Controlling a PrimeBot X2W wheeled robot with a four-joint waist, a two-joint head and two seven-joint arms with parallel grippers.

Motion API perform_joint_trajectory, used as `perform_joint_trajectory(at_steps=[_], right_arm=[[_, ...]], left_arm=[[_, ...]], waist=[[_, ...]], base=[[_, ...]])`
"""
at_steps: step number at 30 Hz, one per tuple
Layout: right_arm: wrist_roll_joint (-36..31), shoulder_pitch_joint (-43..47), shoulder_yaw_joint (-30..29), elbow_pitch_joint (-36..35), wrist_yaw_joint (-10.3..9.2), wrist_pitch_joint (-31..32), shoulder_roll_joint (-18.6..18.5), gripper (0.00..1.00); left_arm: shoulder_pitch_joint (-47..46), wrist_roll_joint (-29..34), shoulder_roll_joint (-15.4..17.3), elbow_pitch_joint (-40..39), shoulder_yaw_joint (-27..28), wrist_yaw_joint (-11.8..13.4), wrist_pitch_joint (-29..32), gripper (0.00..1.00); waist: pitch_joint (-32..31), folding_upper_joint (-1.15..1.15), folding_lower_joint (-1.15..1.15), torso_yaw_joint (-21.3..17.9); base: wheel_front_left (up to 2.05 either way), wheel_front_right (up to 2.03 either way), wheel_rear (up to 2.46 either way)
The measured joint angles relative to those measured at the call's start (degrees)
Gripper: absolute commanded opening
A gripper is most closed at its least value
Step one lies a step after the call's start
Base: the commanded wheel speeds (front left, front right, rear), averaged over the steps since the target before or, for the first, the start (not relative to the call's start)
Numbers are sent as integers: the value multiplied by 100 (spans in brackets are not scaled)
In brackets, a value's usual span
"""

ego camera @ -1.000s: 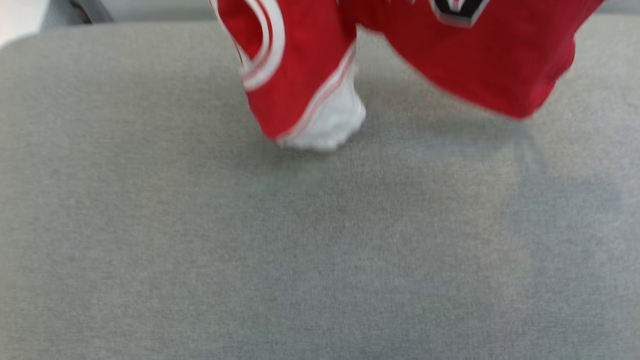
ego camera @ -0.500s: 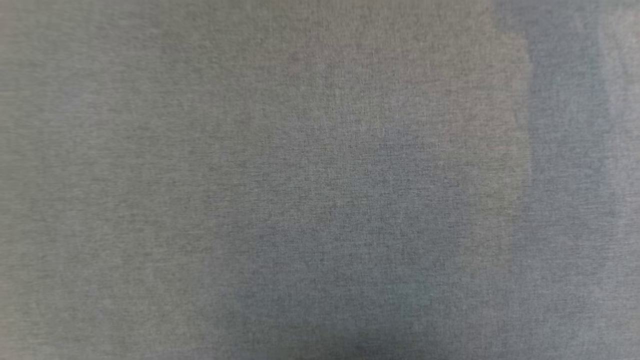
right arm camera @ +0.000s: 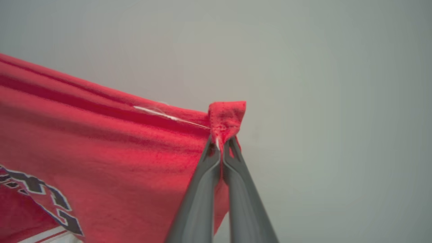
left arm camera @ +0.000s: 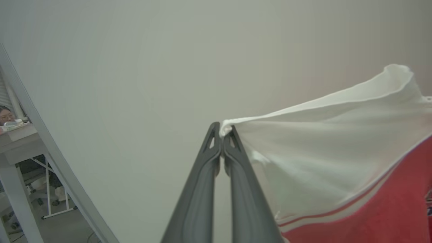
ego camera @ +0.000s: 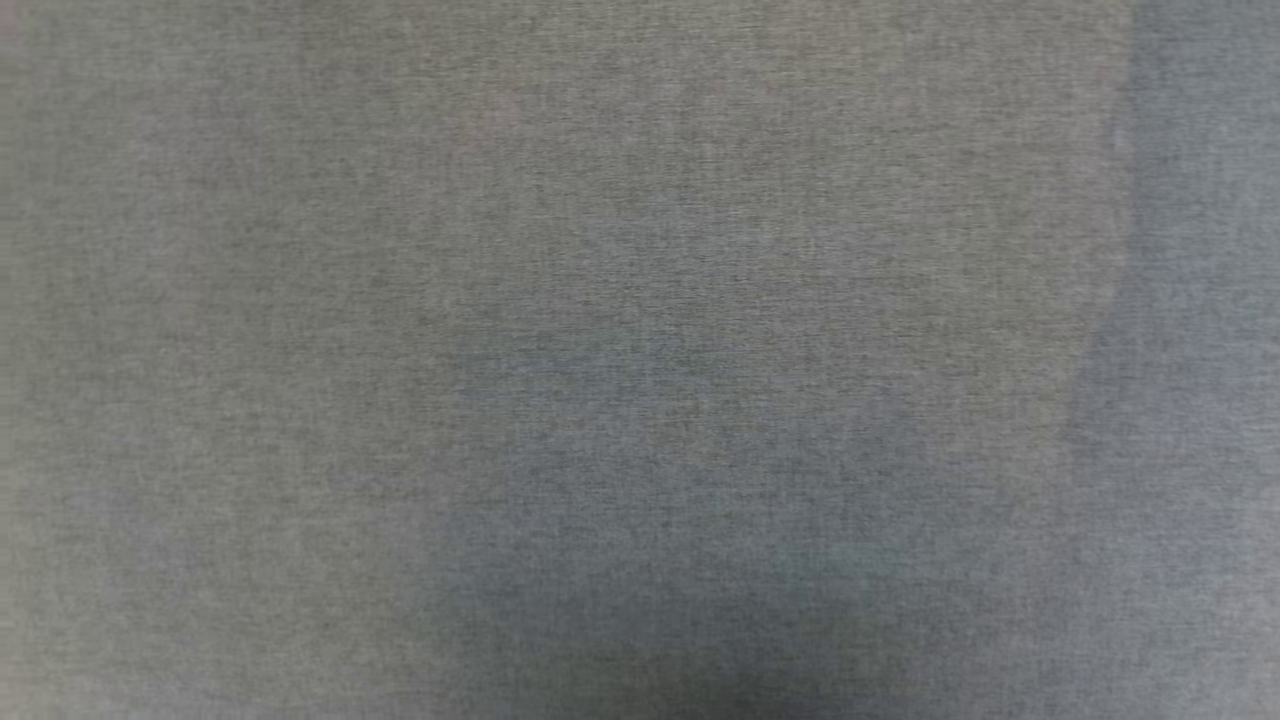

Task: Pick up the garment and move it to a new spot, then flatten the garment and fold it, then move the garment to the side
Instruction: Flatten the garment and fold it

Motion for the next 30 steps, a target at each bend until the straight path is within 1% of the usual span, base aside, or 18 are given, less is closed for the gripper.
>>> perform_joint_trajectory(at_steps=[2, 7, 12, 17, 23, 27, 30], right_arm=[[53, 169, 65, 126, -2, -127, -30, 0], [252, 676, 286, 341, -9, -388, -74, 0], [568, 1337, 544, 360, -10, -639, -152, 0], [1017, 2262, 816, 256, -10, -833, -198, 0], [1483, 3481, 1040, -5, -10, -934, -311, 0], [1797, 4422, 1060, -187, -10, -987, -441, 0], [1940, 5052, 1214, -353, -13, -1004, -460, 0]], left_arm=[[396, -118, -76, -142, 14, -8, -5, 0], [1534, -247, -283, -872, 165, -15, -7, 0], [2739, -299, -527, -1404, 265, -15, -7, 0], [4060, -336, -749, -1891, 338, -15, -7, 0], [5547, -301, -828, -2391, 283, -14, -7, 0], [6517, -232, -797, -2414, -102, -14, 36, 0], [7063, -259, -692, -2393, -237, -14, 163, 0]], waist=[[-9, 0, 0, 75], [-129, 0, 0, 223], [-387, 0, 0, 319], [-791, 0, -1, 400], [-1359, 0, -1, 476], [-1811, 0, -1, 525], [-2127, 0, -1, 546]], base=[[0, 0, 0], [0, 0, 0], [0, 0, 0], [0, 0, 0], [0, 0, 0], [0, 0, 0], [0, 0, 0]])
